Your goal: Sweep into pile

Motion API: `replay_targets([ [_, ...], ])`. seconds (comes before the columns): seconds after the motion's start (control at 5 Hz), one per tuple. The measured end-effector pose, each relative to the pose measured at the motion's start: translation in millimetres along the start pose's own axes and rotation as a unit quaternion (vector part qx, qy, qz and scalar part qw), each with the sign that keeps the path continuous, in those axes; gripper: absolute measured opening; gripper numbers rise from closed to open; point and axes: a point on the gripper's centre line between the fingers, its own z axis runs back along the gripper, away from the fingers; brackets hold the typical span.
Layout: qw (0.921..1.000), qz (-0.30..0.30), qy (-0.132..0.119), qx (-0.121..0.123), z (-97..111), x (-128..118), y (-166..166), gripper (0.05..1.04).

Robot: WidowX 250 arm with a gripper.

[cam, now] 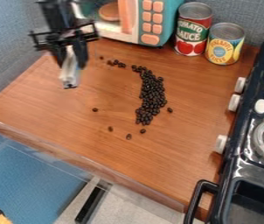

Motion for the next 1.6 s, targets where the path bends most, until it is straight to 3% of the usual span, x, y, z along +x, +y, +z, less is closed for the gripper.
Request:
replay_targets([
  [0.2, 0.9990, 0.002, 0.013, 0.042, -20.7, 4.1, 17.3, 0.383],
  [0.4, 0.9936, -0.010, 0.051, 0.101, -45.4, 14.3, 35.1, 0.383],
  [0.6, 0.9833, -0.024, 0.093, 0.155, -62.2, 26.0, 44.2, 0.383],
  [0.8, 0.9763, -0.041, 0.098, 0.189, -65.5, 47.0, 51.8, 0.383],
  [1.0, 0.9724, -0.060, 0.094, 0.204, -64.1, 58.4, 56.6, 0.383],
  [1.6, 0.9705, -0.085, 0.114, 0.194, -66.6, 79.1, 42.3, 0.383],
])
